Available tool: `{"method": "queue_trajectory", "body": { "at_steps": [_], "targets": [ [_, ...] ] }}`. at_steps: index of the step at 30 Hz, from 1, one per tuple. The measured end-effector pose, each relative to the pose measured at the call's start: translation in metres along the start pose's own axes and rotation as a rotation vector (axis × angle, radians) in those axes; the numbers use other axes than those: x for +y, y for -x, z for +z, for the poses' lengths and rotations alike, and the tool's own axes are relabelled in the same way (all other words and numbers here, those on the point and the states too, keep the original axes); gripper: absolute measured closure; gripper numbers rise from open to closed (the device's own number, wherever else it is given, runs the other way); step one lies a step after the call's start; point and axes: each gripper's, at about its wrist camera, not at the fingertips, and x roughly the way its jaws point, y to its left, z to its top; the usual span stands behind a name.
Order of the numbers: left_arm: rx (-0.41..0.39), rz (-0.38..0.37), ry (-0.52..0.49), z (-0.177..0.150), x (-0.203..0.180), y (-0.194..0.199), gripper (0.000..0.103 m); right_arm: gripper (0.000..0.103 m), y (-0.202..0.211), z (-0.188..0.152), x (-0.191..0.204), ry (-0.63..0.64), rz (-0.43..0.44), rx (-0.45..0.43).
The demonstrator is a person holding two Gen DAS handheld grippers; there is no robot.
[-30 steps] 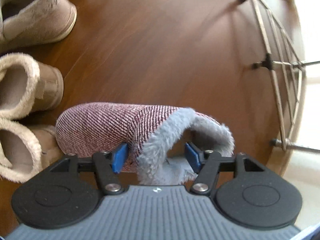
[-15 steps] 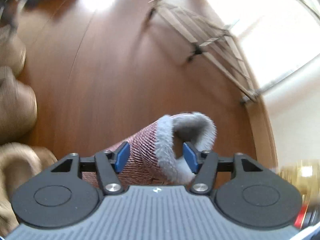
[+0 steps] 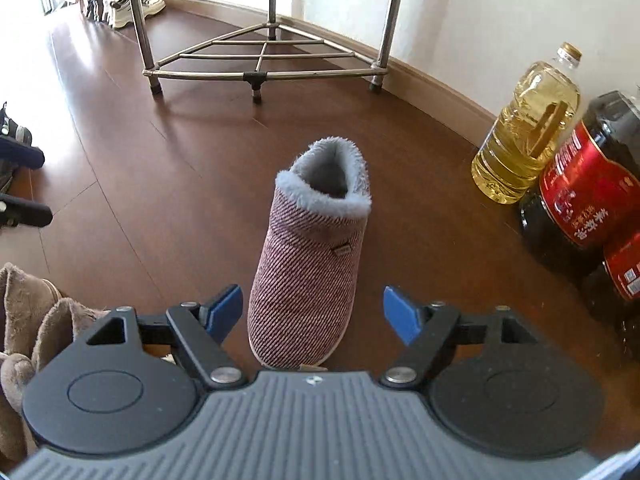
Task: Organize scattered shoes
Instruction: 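Lower the pink boot beside the slippers and open the right tool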
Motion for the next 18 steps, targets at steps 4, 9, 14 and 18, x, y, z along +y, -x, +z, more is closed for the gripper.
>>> {"method": "queue_trajectory", "body": {
  "at_steps": [4, 9, 14, 18],
  "targets": [
    [0.038, -0.016, -0.01, -0.015, -0.014, 0.011, 0.043, 0.028, 0.022, -0.032, 0.0, -0.077, 0.014, 0.005],
    [0.03, -0.051, 0.002, -0.03, -0.024, 0.024, 0.043, 0.028, 0.038, -0.052, 0.016, -0.067, 0.019, 0.024],
    [0.019, -0.084, 0.004, -0.046, -0.021, 0.036, 0.043, 0.028, 0.054, -0.064, 0.036, -0.055, 0.017, 0.03],
    [-0.013, -0.089, 0.006, -0.062, -0.004, 0.047, 0.043, 0.028, 0.064, -0.064, 0.052, -0.049, 0.011, 0.026]
  ]
}}
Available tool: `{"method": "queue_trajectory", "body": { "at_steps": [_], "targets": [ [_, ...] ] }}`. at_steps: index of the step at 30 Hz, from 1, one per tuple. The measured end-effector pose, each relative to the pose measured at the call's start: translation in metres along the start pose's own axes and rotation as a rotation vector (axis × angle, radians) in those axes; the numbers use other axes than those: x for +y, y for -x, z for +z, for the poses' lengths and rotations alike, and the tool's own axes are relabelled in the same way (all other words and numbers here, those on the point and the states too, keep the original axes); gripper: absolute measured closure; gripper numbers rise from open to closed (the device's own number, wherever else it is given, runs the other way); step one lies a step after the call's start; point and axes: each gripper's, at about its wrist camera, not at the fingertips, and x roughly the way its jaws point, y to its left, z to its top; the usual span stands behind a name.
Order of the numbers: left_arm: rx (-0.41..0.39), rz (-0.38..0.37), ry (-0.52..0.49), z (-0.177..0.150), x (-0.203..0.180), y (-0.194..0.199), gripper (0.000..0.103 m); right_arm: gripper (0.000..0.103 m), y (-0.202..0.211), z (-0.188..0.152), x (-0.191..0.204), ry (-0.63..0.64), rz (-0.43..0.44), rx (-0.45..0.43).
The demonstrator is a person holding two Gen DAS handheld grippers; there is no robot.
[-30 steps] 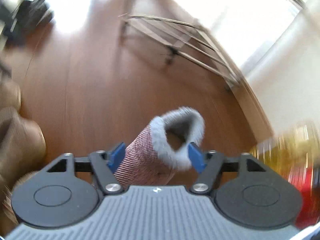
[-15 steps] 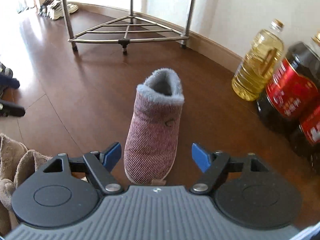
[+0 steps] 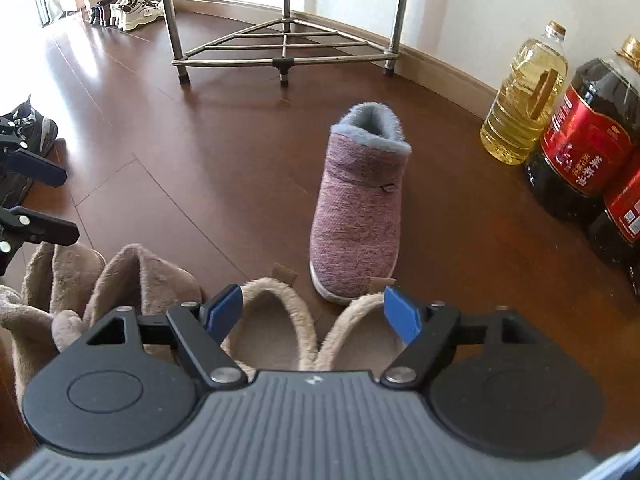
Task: Organize scattered shoes
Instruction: 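Lower the pink boot beside the slippers and open the right tool, then move the left tool over the second pink striped boot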
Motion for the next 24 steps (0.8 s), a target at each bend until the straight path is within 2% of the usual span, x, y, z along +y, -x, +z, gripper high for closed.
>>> {"method": "queue_trajectory", "body": {
  "at_steps": [4, 10, 13, 15, 16, 20, 24],
  "targets": [
    [-0.007, -0.007, 0.049, -0.02, 0.025, 0.006, 0.042, 0.023, 0.013, 0.004, 0.026, 0.036, 0.029, -0.023],
    [-0.046, 0.041, 0.166, -0.082, 0.093, 0.034, 0.042, 0.021, 0.004, 0.029, 0.07, 0.093, 0.107, -0.055],
    [-0.048, 0.075, 0.247, -0.118, 0.127, 0.051, 0.042, 0.02, -0.013, 0.053, 0.11, 0.128, 0.179, -0.053],
    [-0.03, 0.098, 0.346, -0.157, 0.163, 0.065, 0.042, 0.02, -0.021, 0.068, 0.141, 0.176, 0.227, -0.06],
    [-0.026, 0.106, 0.363, -0.164, 0.17, 0.068, 0.042, 0.02, -0.024, 0.071, 0.152, 0.193, 0.243, -0.061],
    [-0.005, 0.179, 0.485, -0.224, 0.232, 0.094, 0.042, 0.02, -0.039, 0.103, 0.238, 0.327, 0.355, -0.07],
    [-0.003, 0.245, 0.546, -0.263, 0.279, 0.116, 0.041, 0.02, -0.05, 0.129, 0.317, 0.45, 0.431, -0.108]
  ]
}}
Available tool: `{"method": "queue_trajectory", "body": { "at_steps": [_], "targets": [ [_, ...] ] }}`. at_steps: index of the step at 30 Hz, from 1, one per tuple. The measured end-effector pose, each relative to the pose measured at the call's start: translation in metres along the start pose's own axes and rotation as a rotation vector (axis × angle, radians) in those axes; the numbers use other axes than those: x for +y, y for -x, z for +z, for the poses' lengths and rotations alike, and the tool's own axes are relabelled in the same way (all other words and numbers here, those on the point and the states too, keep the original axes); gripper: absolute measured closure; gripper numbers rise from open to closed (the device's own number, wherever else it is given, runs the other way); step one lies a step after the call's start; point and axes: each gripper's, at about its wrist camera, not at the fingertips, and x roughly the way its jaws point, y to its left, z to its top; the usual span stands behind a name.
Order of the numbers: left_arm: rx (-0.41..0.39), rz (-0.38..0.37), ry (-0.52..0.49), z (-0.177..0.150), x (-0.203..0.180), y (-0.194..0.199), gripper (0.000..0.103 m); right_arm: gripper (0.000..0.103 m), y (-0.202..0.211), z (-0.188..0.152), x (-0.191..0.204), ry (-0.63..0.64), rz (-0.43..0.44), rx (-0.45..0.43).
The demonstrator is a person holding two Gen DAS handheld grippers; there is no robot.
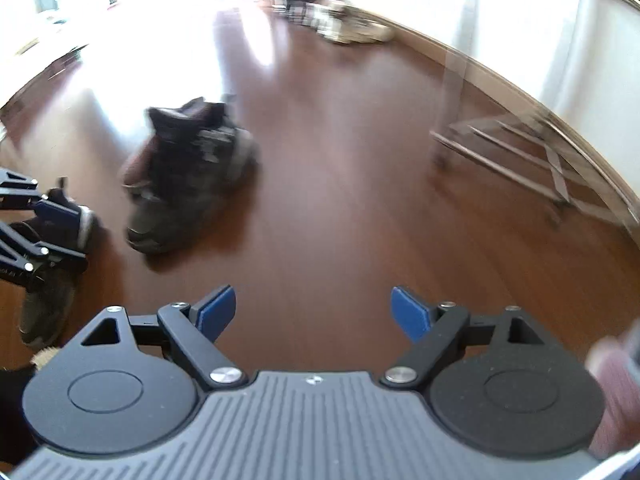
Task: Organize scattered shoes
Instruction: 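Move the left tool over the second pink striped boot, then close the left tool on the collar of the second pink boot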
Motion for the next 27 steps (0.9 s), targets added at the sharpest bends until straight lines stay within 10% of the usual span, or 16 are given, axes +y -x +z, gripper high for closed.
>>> {"method": "queue_trajectory", "body": {
  "at_steps": [10, 17, 27],
  "targets": [
    [-0.019, 0.056, 0.017, 0.006, 0.103, -0.012, 0.041, 0.02, -0.091, 0.102, 0.084, 0.147, 0.115, 0.015],
    [-0.04, 0.011, -0.369, 0.065, 0.154, -0.052, 0.041, 0.02, -0.141, 0.147, 0.103, 0.126, 0.117, 0.053],
    [0.05, -0.09, -0.903, 0.13, 0.181, -0.119, 0.043, 0.017, -0.161, 0.119, 0.058, -0.028, 0.025, 0.148]
  ]
}}
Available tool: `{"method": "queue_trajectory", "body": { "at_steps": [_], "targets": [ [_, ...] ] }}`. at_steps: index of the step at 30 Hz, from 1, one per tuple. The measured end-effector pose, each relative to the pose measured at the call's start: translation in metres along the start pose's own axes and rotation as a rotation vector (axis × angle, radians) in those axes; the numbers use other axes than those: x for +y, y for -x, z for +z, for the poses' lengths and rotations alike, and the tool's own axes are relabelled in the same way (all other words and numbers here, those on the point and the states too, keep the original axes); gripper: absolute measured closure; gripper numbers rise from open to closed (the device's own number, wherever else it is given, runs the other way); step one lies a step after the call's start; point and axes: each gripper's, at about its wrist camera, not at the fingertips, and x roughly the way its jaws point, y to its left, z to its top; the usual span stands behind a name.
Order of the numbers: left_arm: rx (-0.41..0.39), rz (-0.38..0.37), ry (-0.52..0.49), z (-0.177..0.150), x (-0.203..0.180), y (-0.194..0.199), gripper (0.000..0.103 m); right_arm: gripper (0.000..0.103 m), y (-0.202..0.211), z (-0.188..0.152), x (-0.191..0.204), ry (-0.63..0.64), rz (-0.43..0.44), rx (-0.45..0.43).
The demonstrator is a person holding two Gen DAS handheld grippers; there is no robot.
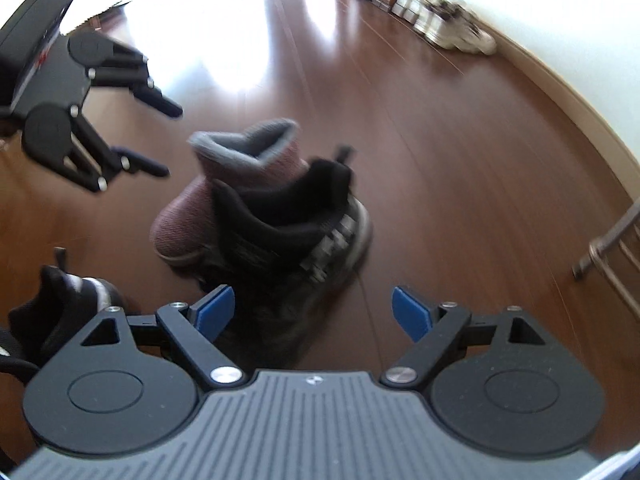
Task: Organize scattered shoes
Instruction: 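Close the left tool on the collar of the second pink boot, then carry the pink boot with the left tool toward its mate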
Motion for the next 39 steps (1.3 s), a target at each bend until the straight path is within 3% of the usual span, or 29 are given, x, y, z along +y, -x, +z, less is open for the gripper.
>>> {"method": "queue_trajectory", "body": {
  "at_steps": [3, 9, 12, 13, 17, 22, 24, 25, 29, 33, 35, 39],
  "targets": [
    [0.07, -0.074, -0.12, 0.003, 0.008, -0.023, 0.043, 0.016, -0.004, -0.012, -0.011, -0.056, -0.01, 0.038],
    [0.132, -0.238, -0.21, 0.01, 0.019, -0.053, 0.043, 0.016, -0.008, -0.033, -0.02, -0.105, -0.034, 0.092],
    [0.19, -0.303, -0.27, 0.012, 0.011, -0.08, 0.056, 0.016, -0.008, -0.037, -0.024, -0.133, -0.041, 0.096],
    [0.188, -0.324, -0.274, 0.012, 0.009, -0.085, 0.067, 0.016, -0.008, -0.037, -0.025, -0.138, -0.043, 0.097],
    [0.17, -0.333, -0.247, 0.007, 0.003, -0.092, 0.075, 0.016, -0.005, -0.043, -0.028, -0.147, -0.052, 0.096],
    [0.137, -0.336, -0.064, -0.017, 0.005, -0.073, 0.082, 0.016, -0.001, -0.051, -0.033, -0.166, -0.06, 0.107],
    [0.124, -0.377, 0.127, -0.04, 0.017, -0.061, 0.083, 0.016, 0.0, -0.054, -0.033, -0.17, -0.058, 0.108],
    [0.123, -0.379, 0.157, -0.045, 0.019, -0.059, 0.084, 0.016, 0.001, -0.056, -0.033, -0.171, -0.056, 0.106],
    [0.105, -0.403, 0.44, -0.1, 0.022, -0.035, 0.085, 0.016, 0.005, -0.062, -0.03, -0.167, -0.047, 0.092],
    [0.048, -0.428, 0.632, -0.127, 0.025, -0.005, 0.085, 0.016, 0.016, -0.065, -0.026, -0.144, -0.037, 0.072],
    [0.009, -0.435, 0.669, -0.126, 0.02, 0.018, 0.085, 0.016, 0.024, -0.068, -0.027, -0.134, -0.044, 0.066],
    [-0.101, -0.444, 0.639, -0.096, 0.01, 0.082, 0.085, 0.016, 0.045, -0.077, -0.034, -0.127, -0.061, 0.051]
  ]
}}
